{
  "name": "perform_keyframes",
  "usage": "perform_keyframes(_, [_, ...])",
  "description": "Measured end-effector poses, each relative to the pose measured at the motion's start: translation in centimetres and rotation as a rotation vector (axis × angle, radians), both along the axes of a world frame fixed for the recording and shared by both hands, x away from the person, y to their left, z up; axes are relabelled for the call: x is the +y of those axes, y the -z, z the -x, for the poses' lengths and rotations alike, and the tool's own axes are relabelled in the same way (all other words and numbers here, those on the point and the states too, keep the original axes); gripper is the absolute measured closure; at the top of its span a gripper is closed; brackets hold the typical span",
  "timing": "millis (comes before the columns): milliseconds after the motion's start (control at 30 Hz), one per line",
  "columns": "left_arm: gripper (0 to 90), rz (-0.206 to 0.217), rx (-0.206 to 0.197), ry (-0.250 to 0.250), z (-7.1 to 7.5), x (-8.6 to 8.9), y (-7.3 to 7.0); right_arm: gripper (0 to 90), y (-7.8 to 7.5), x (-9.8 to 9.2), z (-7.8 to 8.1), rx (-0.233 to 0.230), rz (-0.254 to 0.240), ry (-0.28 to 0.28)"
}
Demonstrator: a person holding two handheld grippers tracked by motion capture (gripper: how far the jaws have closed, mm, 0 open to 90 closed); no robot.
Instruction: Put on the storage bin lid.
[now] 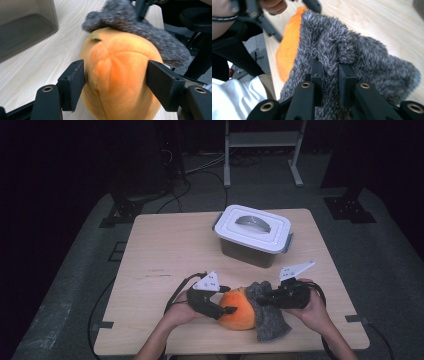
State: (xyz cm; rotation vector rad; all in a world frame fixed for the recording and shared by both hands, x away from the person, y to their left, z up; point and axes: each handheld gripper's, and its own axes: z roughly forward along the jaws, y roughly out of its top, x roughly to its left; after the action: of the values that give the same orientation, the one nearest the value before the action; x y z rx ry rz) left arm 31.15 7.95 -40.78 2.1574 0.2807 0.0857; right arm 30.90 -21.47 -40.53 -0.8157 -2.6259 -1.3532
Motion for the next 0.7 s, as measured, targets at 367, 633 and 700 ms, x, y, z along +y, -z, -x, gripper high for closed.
perform_keyframes(367, [31.4,0.024,0.0,-0.031,0.0,0.5,-0.7,76.8,0.4,1.3,1.6,0.004,-0.014,-0.05])
perform_keyframes(633, [32.3,0.003,0.01,0.026,0.6,-0.1,-0.6,76.8,-0.8,1.4,1.9,-0.042,0.015,-0.061])
perform_keyframes(700, [33.0,0.004,-0.002,0.044,0.7,-0.2,-0.6,76.7,-1.6,1.7,1.8,-0.071,0.017,-0.063])
